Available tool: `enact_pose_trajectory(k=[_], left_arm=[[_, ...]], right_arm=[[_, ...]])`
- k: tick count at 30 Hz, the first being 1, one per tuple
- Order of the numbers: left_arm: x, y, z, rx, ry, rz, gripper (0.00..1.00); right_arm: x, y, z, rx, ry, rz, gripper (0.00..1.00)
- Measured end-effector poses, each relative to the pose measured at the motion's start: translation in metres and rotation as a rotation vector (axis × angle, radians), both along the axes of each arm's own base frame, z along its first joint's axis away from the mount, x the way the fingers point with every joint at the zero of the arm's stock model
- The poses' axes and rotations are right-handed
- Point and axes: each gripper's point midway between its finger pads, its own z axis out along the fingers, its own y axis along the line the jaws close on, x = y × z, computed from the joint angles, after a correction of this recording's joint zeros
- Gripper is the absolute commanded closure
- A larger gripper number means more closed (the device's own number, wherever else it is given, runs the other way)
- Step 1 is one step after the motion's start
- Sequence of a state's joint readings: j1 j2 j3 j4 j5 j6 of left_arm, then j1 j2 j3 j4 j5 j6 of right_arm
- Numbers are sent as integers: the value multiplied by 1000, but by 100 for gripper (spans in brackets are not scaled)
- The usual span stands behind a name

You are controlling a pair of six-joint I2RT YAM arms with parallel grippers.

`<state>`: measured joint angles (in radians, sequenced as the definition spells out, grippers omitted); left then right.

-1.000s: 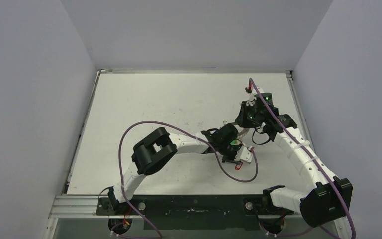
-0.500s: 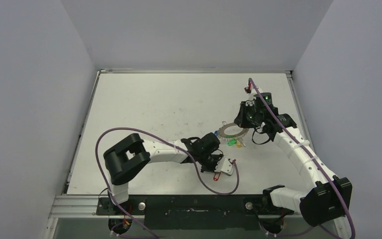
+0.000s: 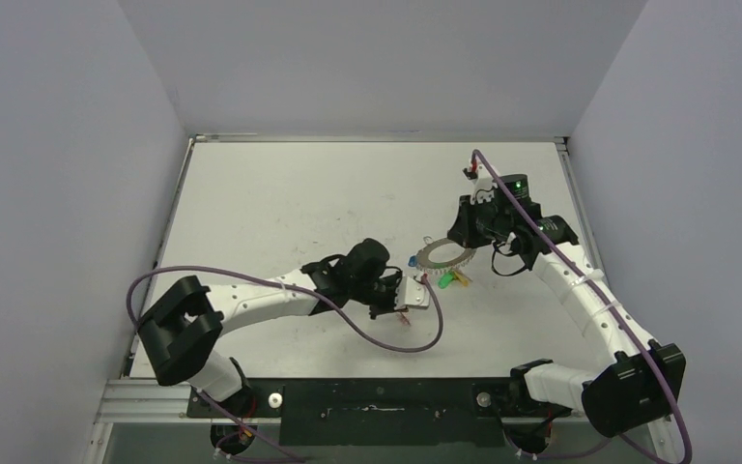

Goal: Put the keys on the keyring

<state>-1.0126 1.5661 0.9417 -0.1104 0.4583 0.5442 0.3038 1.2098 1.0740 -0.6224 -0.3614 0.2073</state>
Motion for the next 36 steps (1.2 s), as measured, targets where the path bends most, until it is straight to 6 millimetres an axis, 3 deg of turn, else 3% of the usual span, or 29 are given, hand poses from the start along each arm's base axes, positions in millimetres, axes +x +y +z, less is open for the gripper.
enact_pose_trajectory(k=[10,13,14,18,22,31,36], left_arm=[[25,62,62,-162,0,249,100],[22,70,74,-202,-9,267,73],[21,70,74,-205,-5,270,68],[22,65,62,-194,30,274,63],[13,55,32,-150,47,204,61],[-26,30,-23,-63,-31,-141,59],[-26,15,-36,-26,-86,-309,59]], right_arm=[[-17,27,20,-41,-85,255,100],[-21,34,24,-44,-96,300,100],[-22,35,23,-45,-94,308,100],[-22,35,16,-57,-72,306,100],[-20,32,14,-74,-69,291,100],[-17,19,5,-105,-43,236,100],[-18,14,-1,-116,-25,223,100]])
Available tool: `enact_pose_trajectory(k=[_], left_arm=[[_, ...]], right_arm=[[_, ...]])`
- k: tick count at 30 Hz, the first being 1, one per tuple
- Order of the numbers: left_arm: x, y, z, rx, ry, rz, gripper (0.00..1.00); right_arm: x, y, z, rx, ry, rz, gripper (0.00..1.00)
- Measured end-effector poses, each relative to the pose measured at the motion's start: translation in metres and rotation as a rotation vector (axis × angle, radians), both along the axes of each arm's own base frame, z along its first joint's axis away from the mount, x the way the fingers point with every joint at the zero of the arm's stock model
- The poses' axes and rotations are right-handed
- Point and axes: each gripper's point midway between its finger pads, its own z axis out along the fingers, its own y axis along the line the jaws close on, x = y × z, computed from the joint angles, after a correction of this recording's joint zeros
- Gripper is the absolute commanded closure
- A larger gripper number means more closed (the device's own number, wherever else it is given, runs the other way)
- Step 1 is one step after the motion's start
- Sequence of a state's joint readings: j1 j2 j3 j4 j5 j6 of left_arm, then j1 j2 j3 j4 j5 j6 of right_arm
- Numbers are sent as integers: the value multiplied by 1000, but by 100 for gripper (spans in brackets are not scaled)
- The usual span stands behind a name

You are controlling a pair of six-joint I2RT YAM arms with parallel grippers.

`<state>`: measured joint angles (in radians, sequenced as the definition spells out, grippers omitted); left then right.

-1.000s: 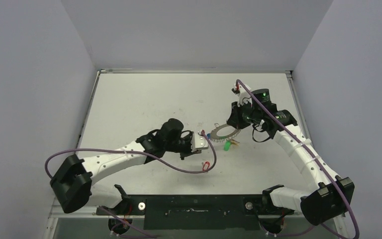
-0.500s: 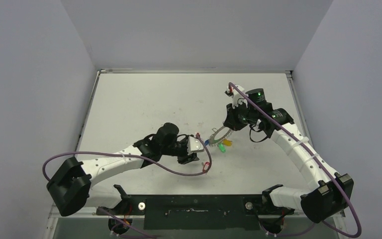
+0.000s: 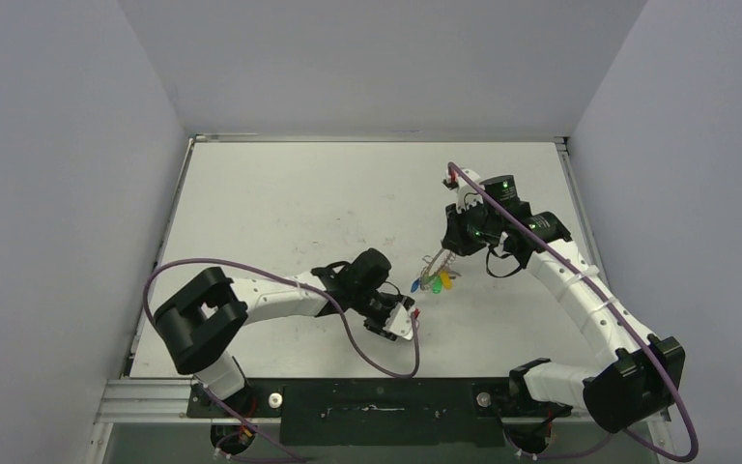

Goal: Put the keys on the keyring

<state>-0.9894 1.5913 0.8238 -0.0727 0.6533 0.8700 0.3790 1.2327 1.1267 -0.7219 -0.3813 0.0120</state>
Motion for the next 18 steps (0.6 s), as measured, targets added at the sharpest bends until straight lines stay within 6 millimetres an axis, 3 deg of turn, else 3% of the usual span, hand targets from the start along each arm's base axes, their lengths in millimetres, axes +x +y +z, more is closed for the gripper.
enact_pose_trajectory(k=[7,18], left_arm=[[5,-11,-9,63,-53,-172,66],[-9,6,-31,161,-22,-308,72]], right_arm=[[-1,-1,-2,-4,7,-1,100],[-1,-3,-3,-6,9,-9,100]])
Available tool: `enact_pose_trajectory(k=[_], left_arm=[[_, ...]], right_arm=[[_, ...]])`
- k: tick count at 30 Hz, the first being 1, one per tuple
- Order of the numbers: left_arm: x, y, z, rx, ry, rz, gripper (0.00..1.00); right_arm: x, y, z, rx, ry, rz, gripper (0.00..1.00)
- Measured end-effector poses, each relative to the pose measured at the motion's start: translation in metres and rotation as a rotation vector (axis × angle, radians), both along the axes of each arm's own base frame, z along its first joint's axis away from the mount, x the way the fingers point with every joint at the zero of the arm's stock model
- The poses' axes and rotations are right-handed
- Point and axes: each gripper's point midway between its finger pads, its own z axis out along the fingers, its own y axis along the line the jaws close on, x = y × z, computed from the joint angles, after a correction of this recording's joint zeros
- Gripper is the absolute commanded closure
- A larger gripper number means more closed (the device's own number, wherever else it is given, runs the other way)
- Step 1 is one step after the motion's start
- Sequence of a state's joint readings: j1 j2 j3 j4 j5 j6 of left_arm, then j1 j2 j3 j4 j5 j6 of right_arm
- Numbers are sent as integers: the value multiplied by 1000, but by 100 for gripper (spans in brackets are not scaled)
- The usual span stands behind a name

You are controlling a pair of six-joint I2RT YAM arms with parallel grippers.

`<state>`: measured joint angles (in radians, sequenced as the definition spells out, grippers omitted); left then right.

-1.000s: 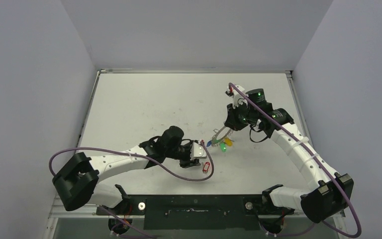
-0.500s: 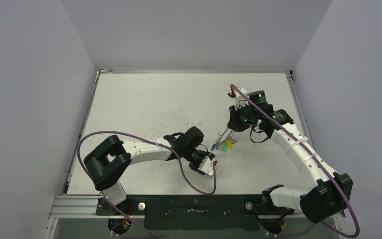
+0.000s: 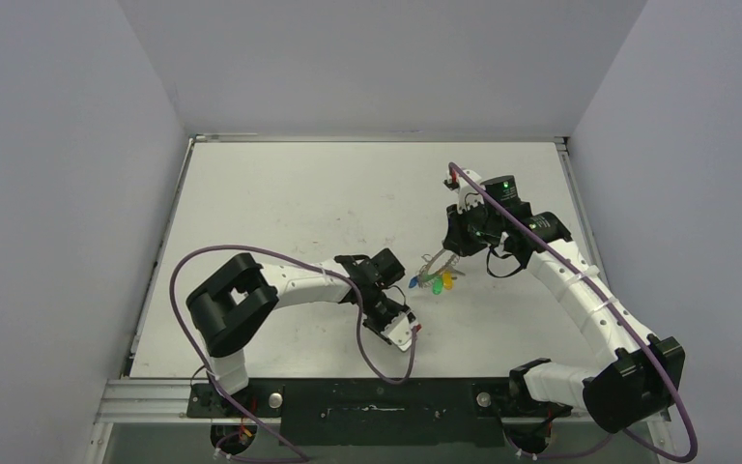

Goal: Put the keys on the keyring

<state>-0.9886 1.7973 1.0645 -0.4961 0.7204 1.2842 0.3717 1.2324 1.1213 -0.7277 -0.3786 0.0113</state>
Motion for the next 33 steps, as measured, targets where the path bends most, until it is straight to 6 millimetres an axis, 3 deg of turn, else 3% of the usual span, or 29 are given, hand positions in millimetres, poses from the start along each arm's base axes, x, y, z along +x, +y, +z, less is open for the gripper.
enact_pose_trajectory(k=[8,20,30,33], left_arm=[[3,-4,-6,10,-5,-14,71],[9,-9,0,-5,-31,-19,69],[10,-4,-10,31,-29,-21,76],[12,-6,-10,32,-34,-22,83]], right_arm=[[0,0,0,0,0,0,100],[0,0,0,0,0,0,100],[0,0,0,0,0,0,100],[0,0,0,0,0,0,100]])
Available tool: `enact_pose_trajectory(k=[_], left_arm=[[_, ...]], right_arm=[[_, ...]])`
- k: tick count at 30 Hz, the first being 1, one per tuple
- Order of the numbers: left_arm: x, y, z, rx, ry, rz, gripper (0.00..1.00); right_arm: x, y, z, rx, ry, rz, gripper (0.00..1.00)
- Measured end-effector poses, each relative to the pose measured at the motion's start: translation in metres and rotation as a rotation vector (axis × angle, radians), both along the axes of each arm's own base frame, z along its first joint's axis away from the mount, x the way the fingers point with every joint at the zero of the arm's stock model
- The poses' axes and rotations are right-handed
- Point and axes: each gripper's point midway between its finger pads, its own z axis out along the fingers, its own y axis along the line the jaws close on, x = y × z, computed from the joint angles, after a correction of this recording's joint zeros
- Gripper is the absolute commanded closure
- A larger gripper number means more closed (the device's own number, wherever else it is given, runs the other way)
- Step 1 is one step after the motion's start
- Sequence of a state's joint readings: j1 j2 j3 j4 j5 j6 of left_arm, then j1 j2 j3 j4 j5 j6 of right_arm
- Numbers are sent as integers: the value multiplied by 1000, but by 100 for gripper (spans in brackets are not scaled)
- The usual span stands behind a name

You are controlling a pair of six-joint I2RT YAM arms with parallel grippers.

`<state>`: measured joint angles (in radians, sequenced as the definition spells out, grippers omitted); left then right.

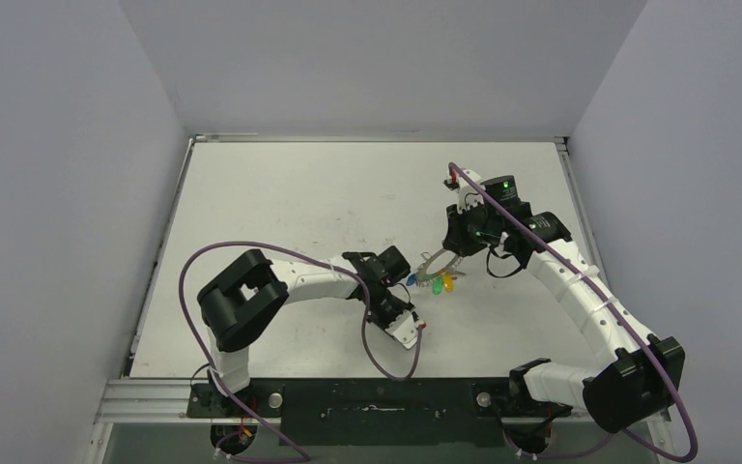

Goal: Put the keys on the keyring

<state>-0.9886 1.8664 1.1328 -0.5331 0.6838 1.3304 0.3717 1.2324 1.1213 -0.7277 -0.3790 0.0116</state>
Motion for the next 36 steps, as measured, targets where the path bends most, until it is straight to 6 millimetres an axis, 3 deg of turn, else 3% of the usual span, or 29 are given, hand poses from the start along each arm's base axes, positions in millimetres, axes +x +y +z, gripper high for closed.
enact_pose_trajectory(k=[5,16,24,26,27,29,36], left_arm=[[4,-1,1,4,-16,3,100],[4,7,4,9,-17,69,100],[3,23,28,-115,-14,271,100],[4,23,33,-149,-15,314,93],[5,22,35,-163,-15,333,82],[5,20,34,-185,-18,367,73],[-5,11,20,-229,-31,470,67]], right_arm=[[0,0,0,0,0,0,100],[0,0,0,1,1,1,100],[-1,1,0,5,2,5,100],[-1,2,0,7,3,7,100],[-1,2,0,7,4,7,100],[-1,2,0,8,4,8,100],[-1,2,0,10,5,9,100]])
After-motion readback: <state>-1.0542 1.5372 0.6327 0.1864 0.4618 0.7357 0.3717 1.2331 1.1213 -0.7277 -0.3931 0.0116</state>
